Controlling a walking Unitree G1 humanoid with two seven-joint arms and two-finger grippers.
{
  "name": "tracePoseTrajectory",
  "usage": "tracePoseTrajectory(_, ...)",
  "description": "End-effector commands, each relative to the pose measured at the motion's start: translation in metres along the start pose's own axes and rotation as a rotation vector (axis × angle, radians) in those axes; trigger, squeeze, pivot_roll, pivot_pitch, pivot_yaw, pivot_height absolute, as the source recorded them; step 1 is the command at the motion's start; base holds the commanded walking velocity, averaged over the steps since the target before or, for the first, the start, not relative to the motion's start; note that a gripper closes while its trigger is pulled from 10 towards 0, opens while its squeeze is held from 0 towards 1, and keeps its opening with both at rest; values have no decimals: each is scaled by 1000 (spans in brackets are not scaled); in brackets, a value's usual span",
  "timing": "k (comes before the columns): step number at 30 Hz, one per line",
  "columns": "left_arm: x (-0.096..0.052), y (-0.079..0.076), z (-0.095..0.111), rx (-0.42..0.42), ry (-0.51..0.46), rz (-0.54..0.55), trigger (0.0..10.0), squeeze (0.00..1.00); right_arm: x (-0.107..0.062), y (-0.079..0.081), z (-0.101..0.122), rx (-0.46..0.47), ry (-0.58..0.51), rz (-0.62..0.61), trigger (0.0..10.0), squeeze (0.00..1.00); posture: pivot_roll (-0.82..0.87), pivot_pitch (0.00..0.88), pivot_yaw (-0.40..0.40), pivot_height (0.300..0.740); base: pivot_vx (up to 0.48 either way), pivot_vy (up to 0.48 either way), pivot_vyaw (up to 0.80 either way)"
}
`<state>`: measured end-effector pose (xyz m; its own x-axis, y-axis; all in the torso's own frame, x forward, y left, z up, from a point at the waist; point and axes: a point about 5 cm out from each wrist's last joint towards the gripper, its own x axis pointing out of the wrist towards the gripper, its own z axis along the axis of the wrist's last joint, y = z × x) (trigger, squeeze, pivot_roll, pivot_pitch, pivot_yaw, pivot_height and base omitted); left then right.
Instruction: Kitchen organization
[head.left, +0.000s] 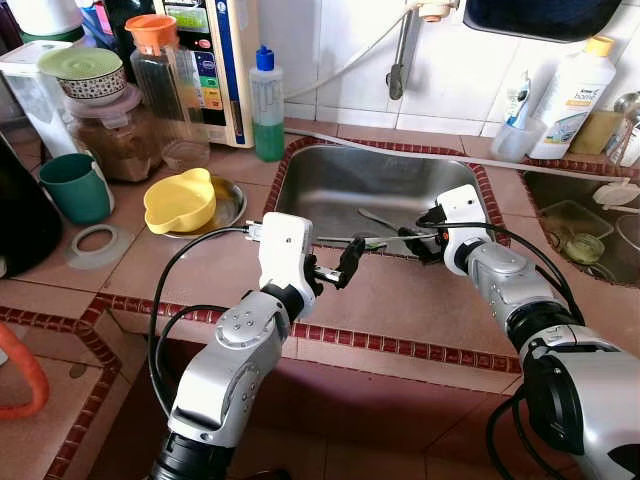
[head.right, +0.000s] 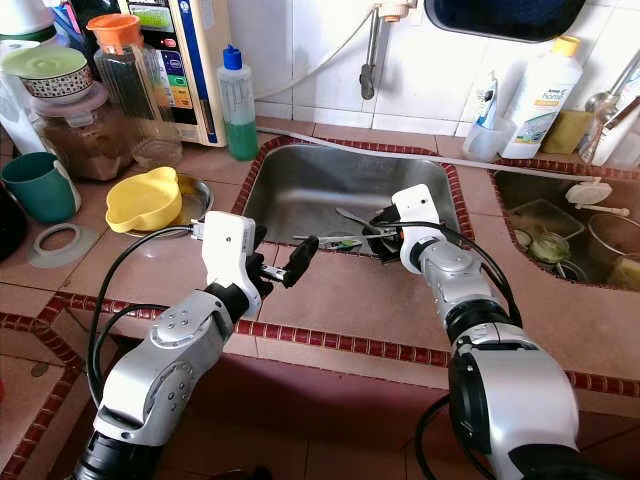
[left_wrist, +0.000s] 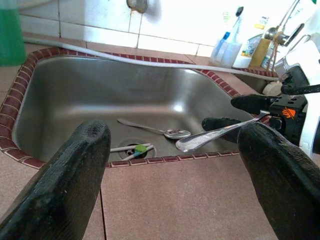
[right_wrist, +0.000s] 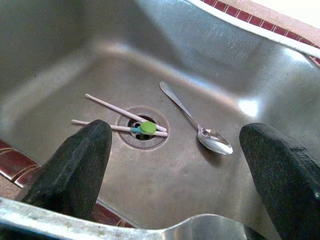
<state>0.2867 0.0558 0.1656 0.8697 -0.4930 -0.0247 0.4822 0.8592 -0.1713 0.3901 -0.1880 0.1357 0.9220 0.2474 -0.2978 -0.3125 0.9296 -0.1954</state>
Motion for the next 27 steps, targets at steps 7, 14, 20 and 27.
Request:
tracePoseTrajectory(7,2,-1,4,7,-13,-10,10000,706,-1,-2,1,5,-15,-15,10000,792,84,13,18,740,0,0,0)
tracePoseTrajectory(14,2,-1,4,7,-13,-10,10000,706,-1,-2,1,5,-15,-15,10000,792,84,13,18,740,0,0,0)
tracePoseTrajectory(20,2,-1,4,7,-13,-10,10000,706,-1,-2,1,5,-15,-15,10000,792,84,13,18,740,0,0,0)
tracePoseTrajectory(27,4,18,12,39,-61,109,10000,0,1,-5,46,10,-278,-126,10000,0,80,23,34,740,0,0,0)
